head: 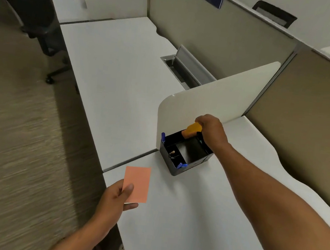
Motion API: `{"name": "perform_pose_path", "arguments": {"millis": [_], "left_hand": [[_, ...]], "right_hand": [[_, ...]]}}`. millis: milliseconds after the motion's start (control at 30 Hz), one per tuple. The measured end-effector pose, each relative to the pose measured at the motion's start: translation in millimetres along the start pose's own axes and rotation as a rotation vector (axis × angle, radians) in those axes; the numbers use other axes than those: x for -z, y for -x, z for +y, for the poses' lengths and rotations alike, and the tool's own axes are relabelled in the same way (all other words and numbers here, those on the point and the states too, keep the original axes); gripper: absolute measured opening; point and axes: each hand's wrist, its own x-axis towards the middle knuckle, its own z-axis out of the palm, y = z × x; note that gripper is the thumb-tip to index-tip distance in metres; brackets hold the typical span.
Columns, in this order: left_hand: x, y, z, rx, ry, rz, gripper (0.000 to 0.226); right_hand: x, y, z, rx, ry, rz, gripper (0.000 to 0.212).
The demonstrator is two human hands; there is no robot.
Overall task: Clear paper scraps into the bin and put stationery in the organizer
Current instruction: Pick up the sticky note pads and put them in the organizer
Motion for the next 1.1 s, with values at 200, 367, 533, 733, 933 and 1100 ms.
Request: {"name": "perform_pose_path", "arguments": {"millis": [200, 367, 533, 733, 933, 1100], "left_hand": [[-2.9, -4.2, -8.7, 0.019, 0.019, -0.004, 0.026], [-5.7, -8.9, -5.1, 0.020, 0.022, -0.017, 0.022], [-13.3, -13.5, 5.2, 0.004, 0.038, -0.026, 0.021], [-38.2, -12.6, 14.2, -0.044, -0.002, -0.087, 0.018], [-66.6, -3.9, 16.7, -0.107, -0.189, -0.145, 0.031], [-75.2, -4.2, 17.3, -0.104, -0.128, -0.113, 0.032]], "right_hand": [[-22.4, -17.3, 9.1, 0.004, 0.123, -0.082, 0.045], [-31.5, -8.6, 18.1, -0.011, 0.204, -0.150, 0.053], [-26.4, 18.1, 3.9, 0.030, 0.173, 0.005, 0.064], [-38.2, 107.2, -44.6, 0.155, -0.311, 0.063, 0.026], [-61.4, 169.1, -44.3, 0.282, -0.285, -0.086, 0.028], [-29.2, 144.4, -30.4, 0.224, -0.369, -0.038, 0.024]]}}
